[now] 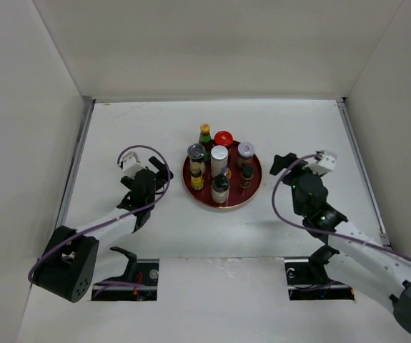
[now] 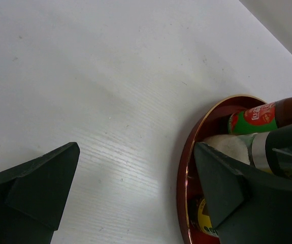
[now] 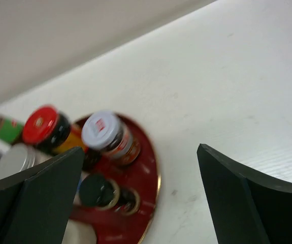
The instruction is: Organize the condiment bottles
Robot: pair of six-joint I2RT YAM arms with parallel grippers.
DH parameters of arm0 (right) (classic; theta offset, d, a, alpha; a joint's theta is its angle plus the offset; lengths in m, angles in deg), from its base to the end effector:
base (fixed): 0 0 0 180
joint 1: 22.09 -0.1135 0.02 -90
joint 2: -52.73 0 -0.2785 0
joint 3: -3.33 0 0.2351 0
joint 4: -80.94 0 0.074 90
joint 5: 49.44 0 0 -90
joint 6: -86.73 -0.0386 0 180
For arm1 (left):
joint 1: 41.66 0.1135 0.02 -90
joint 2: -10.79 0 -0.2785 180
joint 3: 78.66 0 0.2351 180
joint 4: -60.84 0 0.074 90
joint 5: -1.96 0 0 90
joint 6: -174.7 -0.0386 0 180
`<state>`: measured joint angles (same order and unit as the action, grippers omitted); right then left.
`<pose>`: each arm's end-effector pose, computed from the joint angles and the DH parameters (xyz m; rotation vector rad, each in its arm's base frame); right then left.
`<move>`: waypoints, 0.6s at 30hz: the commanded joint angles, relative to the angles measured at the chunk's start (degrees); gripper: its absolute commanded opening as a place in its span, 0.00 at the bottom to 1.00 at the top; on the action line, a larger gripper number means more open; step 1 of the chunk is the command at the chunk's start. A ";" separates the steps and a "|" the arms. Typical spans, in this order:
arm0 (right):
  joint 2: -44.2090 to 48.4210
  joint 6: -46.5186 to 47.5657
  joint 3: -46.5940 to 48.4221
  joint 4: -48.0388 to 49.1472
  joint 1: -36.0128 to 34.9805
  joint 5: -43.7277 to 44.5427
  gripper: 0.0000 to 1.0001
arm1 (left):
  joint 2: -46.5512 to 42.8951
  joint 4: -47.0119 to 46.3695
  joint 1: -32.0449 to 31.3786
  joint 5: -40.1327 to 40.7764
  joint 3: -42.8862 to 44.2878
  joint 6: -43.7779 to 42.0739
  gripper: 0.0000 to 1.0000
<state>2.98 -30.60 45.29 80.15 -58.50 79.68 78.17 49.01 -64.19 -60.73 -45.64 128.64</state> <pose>0.1559 0.0847 0.2787 0.3652 1.6530 0.2470 0.1980 -0.0630 0.1964 -0.6577 1.8150 -0.3102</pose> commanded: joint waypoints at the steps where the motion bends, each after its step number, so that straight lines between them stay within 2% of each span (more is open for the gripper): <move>1: 6.58 -8.33 -5.10 4.54 3.92 4.40 1.00 | -0.14 5.68 -0.11 1.52 3.55 0.53 1.00; 8: 11.00 -20.03 -11.53 4.19 10.78 -0.25 1.00 | -1.89 12.10 0.07 1.52 6.28 0.62 1.00; 18: 6.69 -21.89 -12.15 6.83 11.40 -4.57 1.00 | -3.92 14.91 -0.90 1.25 8.30 0.18 1.00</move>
